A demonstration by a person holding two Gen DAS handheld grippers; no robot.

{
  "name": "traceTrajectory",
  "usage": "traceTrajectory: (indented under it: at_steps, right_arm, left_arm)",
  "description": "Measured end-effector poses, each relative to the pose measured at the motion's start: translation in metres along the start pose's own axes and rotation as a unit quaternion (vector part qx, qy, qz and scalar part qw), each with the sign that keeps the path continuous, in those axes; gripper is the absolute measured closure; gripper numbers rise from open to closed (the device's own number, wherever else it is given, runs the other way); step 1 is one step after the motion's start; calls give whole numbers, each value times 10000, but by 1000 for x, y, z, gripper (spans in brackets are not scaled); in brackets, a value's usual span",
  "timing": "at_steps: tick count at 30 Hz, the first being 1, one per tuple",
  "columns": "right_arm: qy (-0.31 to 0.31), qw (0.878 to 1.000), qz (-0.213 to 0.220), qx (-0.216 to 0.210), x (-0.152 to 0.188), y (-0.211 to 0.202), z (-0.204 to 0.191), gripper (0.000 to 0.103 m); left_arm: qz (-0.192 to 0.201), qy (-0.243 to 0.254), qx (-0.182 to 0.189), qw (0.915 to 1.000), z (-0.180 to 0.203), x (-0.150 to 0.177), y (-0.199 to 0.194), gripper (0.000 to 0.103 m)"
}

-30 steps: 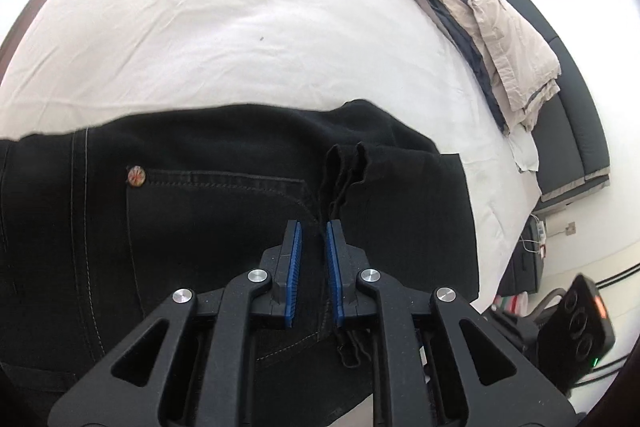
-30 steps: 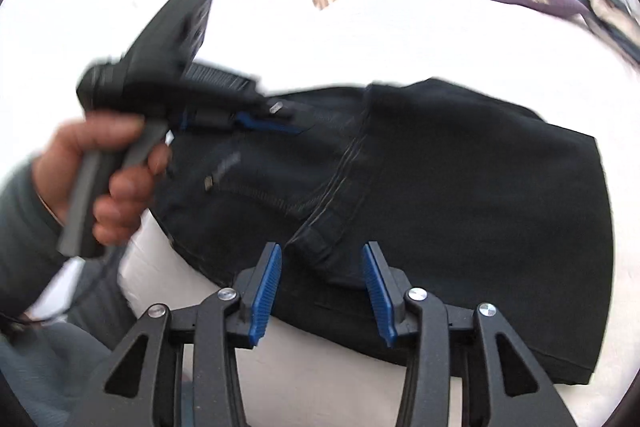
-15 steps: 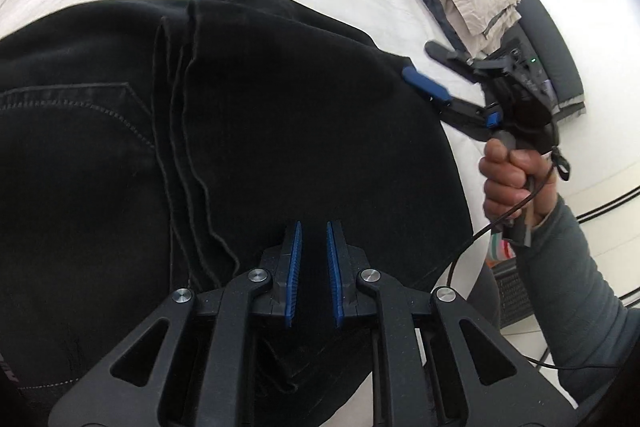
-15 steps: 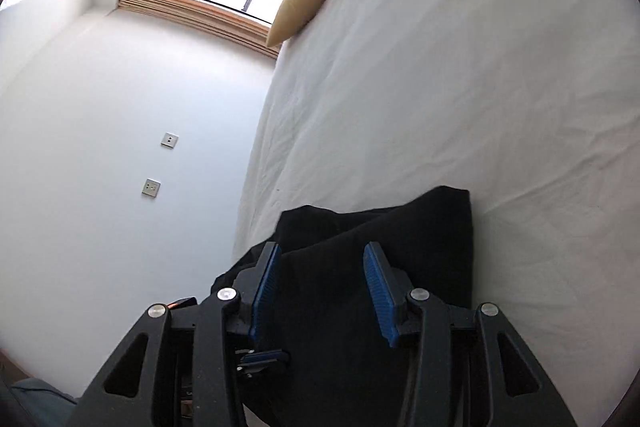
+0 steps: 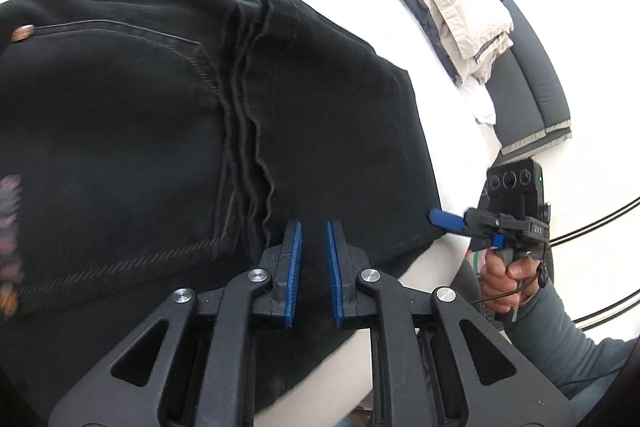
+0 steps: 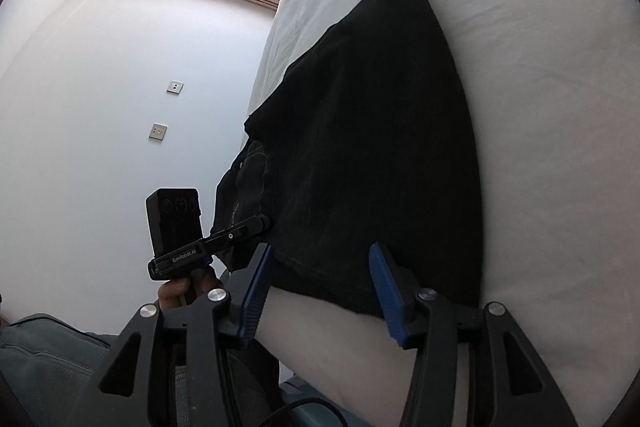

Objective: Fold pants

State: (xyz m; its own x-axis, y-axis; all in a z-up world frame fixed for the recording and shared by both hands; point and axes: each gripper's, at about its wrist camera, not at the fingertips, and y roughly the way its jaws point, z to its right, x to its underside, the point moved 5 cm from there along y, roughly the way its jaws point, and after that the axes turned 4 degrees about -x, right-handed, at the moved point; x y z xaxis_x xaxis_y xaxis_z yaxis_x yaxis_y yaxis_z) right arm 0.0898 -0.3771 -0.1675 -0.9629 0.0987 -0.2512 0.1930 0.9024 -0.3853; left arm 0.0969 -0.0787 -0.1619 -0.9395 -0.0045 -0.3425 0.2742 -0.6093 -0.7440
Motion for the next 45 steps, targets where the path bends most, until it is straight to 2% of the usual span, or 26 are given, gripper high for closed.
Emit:
traceTrajectory:
  at_steps: [2, 6, 8, 9, 10, 11, 12, 13, 17, 20, 22, 24, 27, 30, 33, 35, 38, 40, 42, 45]
  right_arm:
    - [-214, 9997, -10, 105, 10, -4, -16, 47]
    - [-486, 9984, 275, -45, 9, -13, -43, 47]
    - [-587, 9975, 370, -132, 4, -4, -56, 47]
    - [-619, 9973, 380, -146, 1, 2, -60, 47]
    - [-631, 9972, 376, -144, -4, 11, -64, 47]
    - [-625, 9972, 378, -140, -8, 18, -66, 47]
    - [-606, 9973, 385, -133, -12, 26, -68, 47]
    - [-578, 9975, 394, -127, -16, 31, -68, 47]
    - [-405, 9979, 477, -161, -26, 49, -66, 47]
    - [-344, 9981, 488, -153, -32, 65, -71, 47]
    - [-374, 9980, 472, -176, -32, 69, -75, 47]
    - [-422, 9979, 455, -184, -30, 68, -77, 47]
    - [-327, 9977, 535, -243, -32, 63, -74, 47]
    - [-225, 9968, 656, -400, -35, 60, -73, 47]
    - [-190, 9968, 639, -445, -39, 63, -71, 47]
    - [-171, 9969, 572, -519, -41, 69, -71, 47]
    - [-168, 9977, 403, -519, -45, 84, -71, 47]
    - [-192, 9980, 275, -532, -47, 94, -71, 47]
    - [-206, 9983, 152, -528, -50, 106, -73, 47]
    - [-195, 9993, -95, -312, -53, 125, -70, 47]
  left_arm:
    - [204, -52, -203, 9996, -3, 8, -23, 91]
    - [778, -458, -397, 9951, -26, 32, -79, 90]
    - [1125, -760, -568, 9891, -36, 45, -103, 80]
    - [1285, -918, -616, 9855, -44, 52, -116, 55]
    - [1505, -1125, -620, 9802, -51, 59, -130, 22]
    - [1827, -1383, -606, 9715, -60, 67, -145, 15]
    - [2236, -1620, -537, 9596, -67, 73, -159, 13]
    - [2410, -1807, -497, 9523, -75, 79, -168, 12]
    - [2535, -2442, -563, 9343, -103, 98, -177, 12]
    - [2567, -3036, -301, 9171, -123, 103, -172, 12]
    - [2569, -3092, -233, 9153, -144, 110, -174, 12]
    - [2529, -3132, -304, 9149, -159, 102, -164, 12]
    - [2615, -3512, 81, 8990, -175, 92, -152, 12]
    - [2688, -3569, 204, 8944, -181, 79, -144, 14]
    - [2738, -3762, 428, 8841, -188, 73, -139, 14]
    - [2728, -3832, 549, 8808, -195, 71, -135, 17]
    - [2696, -4024, 691, 8721, -204, 76, -134, 42]
    - [2602, -4200, 847, 8653, -212, 79, -128, 74]
    - [2540, -4295, 925, 8617, -219, 79, -122, 81]
    - [2530, -4203, 920, 8665, -217, 76, -124, 86]
